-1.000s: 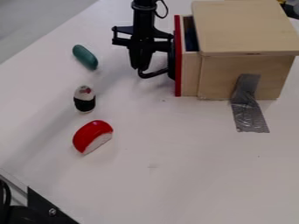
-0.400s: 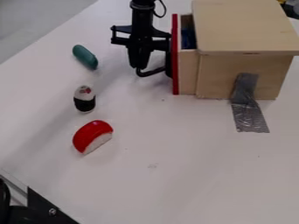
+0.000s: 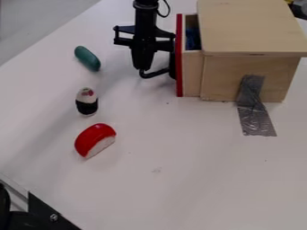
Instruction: Opened the drawer
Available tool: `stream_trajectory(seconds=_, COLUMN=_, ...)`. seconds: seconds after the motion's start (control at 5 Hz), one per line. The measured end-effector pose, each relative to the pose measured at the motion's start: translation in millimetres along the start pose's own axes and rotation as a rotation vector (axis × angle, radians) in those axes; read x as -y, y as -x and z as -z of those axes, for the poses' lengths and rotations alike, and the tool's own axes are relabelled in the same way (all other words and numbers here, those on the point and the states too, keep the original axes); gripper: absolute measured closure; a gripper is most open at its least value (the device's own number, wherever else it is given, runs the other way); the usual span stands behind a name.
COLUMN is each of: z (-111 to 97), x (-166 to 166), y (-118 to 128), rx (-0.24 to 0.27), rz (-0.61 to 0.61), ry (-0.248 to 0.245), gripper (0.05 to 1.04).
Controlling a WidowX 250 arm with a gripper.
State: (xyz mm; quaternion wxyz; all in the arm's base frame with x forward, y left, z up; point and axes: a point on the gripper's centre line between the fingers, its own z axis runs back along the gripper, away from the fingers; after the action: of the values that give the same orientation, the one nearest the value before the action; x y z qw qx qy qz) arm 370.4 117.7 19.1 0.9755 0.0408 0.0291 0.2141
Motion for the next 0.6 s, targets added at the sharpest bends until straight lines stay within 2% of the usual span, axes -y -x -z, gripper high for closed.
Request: stream_trajectory(seconds=0.6, z=-4, x=-25, y=4, rx=0.031, rz=-0.026, ry=-0.029, gripper=0.965)
